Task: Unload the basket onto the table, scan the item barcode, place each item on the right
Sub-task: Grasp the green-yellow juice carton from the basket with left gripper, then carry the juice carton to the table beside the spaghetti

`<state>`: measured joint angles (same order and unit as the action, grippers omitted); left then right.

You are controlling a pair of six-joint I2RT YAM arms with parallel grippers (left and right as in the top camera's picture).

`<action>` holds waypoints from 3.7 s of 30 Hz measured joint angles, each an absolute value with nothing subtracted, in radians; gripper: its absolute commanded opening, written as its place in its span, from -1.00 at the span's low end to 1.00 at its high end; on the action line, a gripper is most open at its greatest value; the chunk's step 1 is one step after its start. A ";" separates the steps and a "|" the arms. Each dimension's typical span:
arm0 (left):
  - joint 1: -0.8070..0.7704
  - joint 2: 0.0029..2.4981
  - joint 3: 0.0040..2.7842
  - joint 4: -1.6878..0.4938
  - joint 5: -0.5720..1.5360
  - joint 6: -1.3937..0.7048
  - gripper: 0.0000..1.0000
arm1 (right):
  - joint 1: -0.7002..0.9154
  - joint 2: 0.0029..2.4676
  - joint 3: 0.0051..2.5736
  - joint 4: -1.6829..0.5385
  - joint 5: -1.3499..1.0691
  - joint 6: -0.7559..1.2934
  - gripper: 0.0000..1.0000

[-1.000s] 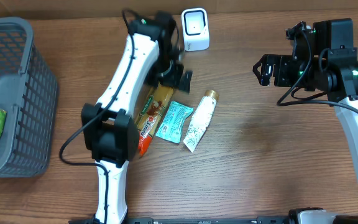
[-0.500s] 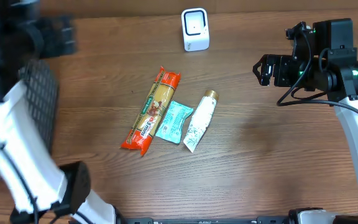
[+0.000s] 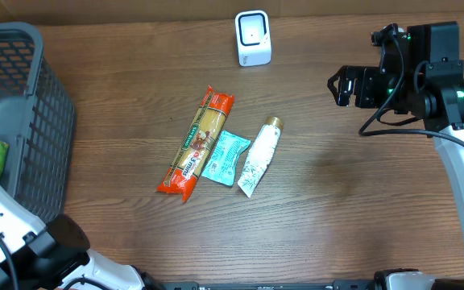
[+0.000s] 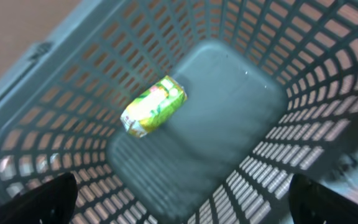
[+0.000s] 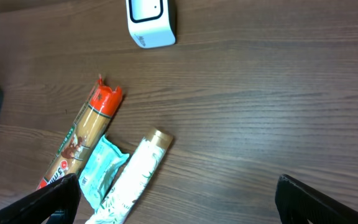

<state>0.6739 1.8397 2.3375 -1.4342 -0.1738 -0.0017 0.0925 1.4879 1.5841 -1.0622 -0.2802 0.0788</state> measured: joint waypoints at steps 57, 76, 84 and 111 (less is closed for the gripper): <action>0.897 2.220 1.787 -0.758 -0.197 0.597 -0.17 | 0.093 1.488 1.584 -1.061 -0.281 0.102 1.00; 0.845 2.182 1.859 -0.806 -0.106 0.391 -0.92 | 0.092 1.488 1.584 -1.063 -0.281 0.104 1.00; 0.805 1.888 2.047 -0.864 0.109 0.160 -0.92 | 0.093 1.488 1.584 -1.069 -0.281 0.104 1.00; -0.036 1.931 1.696 -1.158 -0.088 -0.114 -0.91 | 0.093 1.488 1.584 -1.061 -0.280 0.105 1.00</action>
